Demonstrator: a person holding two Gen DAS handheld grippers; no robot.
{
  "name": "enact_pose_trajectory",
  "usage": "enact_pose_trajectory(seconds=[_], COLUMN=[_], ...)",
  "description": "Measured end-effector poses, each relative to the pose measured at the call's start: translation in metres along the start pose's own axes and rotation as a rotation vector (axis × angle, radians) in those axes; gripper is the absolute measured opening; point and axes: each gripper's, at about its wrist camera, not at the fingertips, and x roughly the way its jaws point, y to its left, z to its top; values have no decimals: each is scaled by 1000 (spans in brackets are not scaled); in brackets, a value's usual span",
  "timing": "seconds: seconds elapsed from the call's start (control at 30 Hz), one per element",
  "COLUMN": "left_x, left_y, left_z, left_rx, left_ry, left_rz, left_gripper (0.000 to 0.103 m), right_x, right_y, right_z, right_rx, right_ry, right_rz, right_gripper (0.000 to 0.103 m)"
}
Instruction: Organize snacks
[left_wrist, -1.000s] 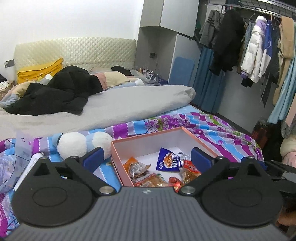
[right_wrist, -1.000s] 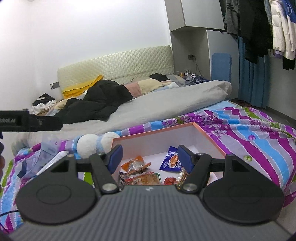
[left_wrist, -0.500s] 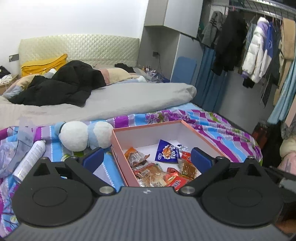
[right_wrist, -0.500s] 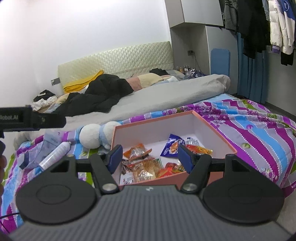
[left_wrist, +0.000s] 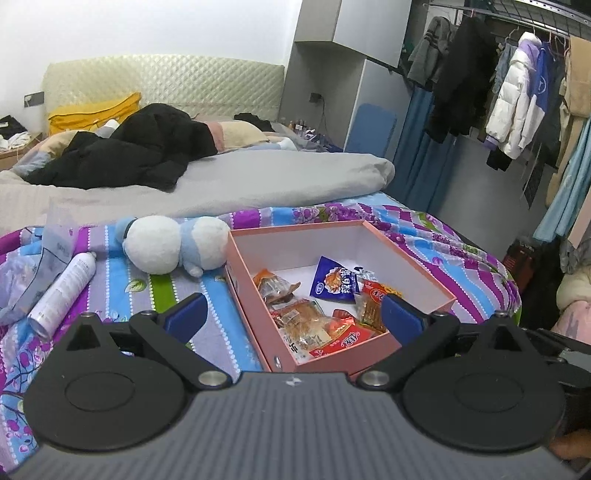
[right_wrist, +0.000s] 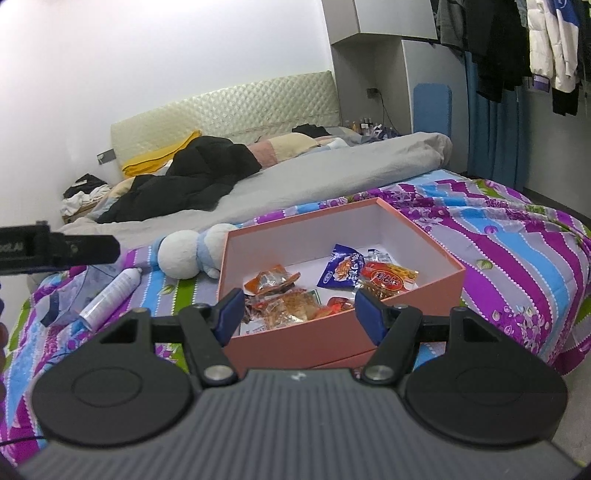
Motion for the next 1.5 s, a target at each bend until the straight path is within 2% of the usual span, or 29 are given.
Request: enact_pose_trajectory(seconds=[0.03,0.07,0.1,0.53,1.5], left_x=[0,1,1,6,3], left_y=[0,0,0,1,-4], left_z=[0,0,2,2,-3], left_rx=[0,0,-1,-11,2], left_ry=[1,1,1,29,26], left_rz=[4,8,10,-6,2], left_gripper=[102,102,102,102,102], right_x=[0,0,-1,-3,0], right_y=[0,0,1,3,2], right_z=[0,0,0,1,-1], right_rx=[-1,-4,-9,-18,-10], right_ry=[-2,-5,-12,-26,-9], right_rz=[-1,0,2,11,-2], right_gripper=[78,93,103,103,103])
